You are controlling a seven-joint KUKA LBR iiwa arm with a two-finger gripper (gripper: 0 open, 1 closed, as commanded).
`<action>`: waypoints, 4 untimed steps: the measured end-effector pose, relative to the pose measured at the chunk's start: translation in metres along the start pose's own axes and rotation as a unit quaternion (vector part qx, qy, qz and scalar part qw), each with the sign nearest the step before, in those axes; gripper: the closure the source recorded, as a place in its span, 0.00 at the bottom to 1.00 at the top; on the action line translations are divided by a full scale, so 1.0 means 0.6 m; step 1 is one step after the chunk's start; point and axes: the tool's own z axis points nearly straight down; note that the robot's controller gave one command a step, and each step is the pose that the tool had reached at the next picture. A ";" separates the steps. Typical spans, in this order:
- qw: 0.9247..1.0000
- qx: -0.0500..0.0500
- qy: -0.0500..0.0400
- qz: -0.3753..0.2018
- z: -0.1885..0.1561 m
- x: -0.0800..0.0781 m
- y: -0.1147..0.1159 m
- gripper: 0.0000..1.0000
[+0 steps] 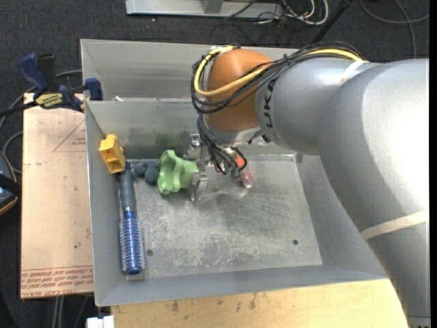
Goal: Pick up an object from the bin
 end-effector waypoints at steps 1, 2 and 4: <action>0.999 0.001 -0.001 -0.050 -0.240 -0.001 -0.015 1.00; 0.999 0.001 0.003 -0.050 -0.231 0.002 -0.015 0.00; 0.989 0.001 0.002 0.150 -0.015 -0.010 0.060 0.00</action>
Offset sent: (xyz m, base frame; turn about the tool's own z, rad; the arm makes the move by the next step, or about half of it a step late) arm -0.0024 -0.0101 0.1381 -0.1011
